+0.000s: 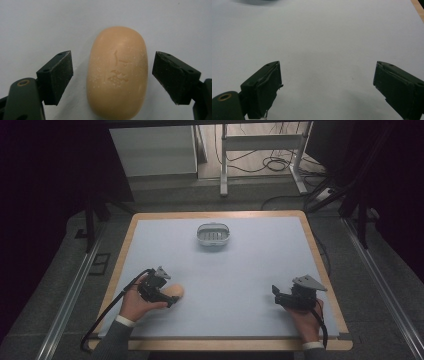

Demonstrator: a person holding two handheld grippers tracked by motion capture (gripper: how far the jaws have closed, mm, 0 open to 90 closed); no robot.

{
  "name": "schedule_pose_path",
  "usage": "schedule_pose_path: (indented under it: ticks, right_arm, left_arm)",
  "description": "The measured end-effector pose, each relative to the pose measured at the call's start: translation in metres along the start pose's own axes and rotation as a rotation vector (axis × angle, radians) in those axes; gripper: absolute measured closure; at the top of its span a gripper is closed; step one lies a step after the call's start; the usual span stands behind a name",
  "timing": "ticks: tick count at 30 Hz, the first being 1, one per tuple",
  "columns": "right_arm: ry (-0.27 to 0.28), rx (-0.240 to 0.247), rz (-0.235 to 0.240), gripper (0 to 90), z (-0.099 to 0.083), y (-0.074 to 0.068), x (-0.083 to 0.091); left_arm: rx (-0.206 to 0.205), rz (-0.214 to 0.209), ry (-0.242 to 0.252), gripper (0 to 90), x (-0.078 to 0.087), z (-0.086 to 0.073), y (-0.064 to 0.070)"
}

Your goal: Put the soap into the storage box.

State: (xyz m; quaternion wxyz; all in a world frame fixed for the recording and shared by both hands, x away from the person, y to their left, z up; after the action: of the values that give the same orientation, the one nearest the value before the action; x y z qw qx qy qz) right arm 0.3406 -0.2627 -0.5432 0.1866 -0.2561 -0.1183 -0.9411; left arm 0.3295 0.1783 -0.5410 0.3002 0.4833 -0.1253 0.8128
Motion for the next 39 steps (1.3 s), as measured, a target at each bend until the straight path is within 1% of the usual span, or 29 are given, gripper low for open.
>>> schedule_pose_path:
  ticks: [7, 9, 12, 13, 16, 19, 23, 29, 31, 35, 39]
  right_arm:
    - [-0.004, -0.001, -0.001, 8.1, 0.0, 0.0, 0.0]
    - [-0.005, -0.002, -0.002, 8.1, 0.0, 0.0, -0.001]
    - [-0.006, -0.002, -0.004, 8.1, 0.0, 0.0, -0.001]
    - [-0.006, -0.003, -0.004, 8.1, 0.0, 0.0, -0.001]
    - [-0.007, -0.004, -0.004, 8.1, 0.0, 0.0, -0.001]
    - [-0.005, -0.005, -0.004, 8.1, 0.0, 0.0, 0.0]
    - [-0.006, -0.006, -0.004, 8.1, 0.0, 0.0, -0.001]
    - [-0.007, -0.007, -0.005, 8.1, 0.0, 0.0, -0.001]
    - [-0.007, -0.007, -0.006, 8.1, 0.0, 0.0, -0.001]
    - [-0.008, -0.007, -0.006, 8.1, 0.0, 0.0, -0.001]
    - [-0.008, -0.008, -0.006, 8.1, 0.0, 0.0, -0.001]
  left_arm:
    - [-0.006, -0.003, -0.024, 22.7, -0.005, -0.003, 0.001]
    - [-0.011, 0.0, -0.028, 25.1, -0.006, -0.004, 0.002]
    - [-0.022, 0.004, -0.031, 31.0, -0.007, -0.005, 0.003]
    - [-0.023, 0.003, -0.03, 31.4, -0.007, -0.005, 0.003]
    - [-0.024, 0.001, -0.032, 32.0, -0.006, -0.004, 0.002]
    - [-0.027, 0.01, -0.035, 32.2, -0.006, -0.004, 0.002]
    - [-0.022, 0.011, -0.032, 32.3, -0.005, -0.004, 0.001]
    - [-0.02, 0.014, -0.019, 32.3, 0.001, -0.002, -0.001]
    - [-0.024, 0.016, -0.012, 32.3, 0.005, 0.001, -0.002]
    - [-0.025, 0.016, -0.001, 32.3, 0.01, 0.004, -0.003]
    - [-0.023, 0.024, 0.006, 32.3, 0.01, 0.007, -0.003]
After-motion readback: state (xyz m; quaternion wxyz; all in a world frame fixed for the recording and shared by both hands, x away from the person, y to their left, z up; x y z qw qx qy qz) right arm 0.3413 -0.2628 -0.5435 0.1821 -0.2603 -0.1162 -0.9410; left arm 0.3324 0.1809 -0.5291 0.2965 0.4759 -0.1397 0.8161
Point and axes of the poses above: each handheld gripper's, and its own axes: x roughly backward along the jaws, z roughly out of its top, y roughly to its right, the point moved 3 cm from there along -x, roughly forward along the jaws, and after that the axes turned 6 degrees about x, right-handed, at the moved point
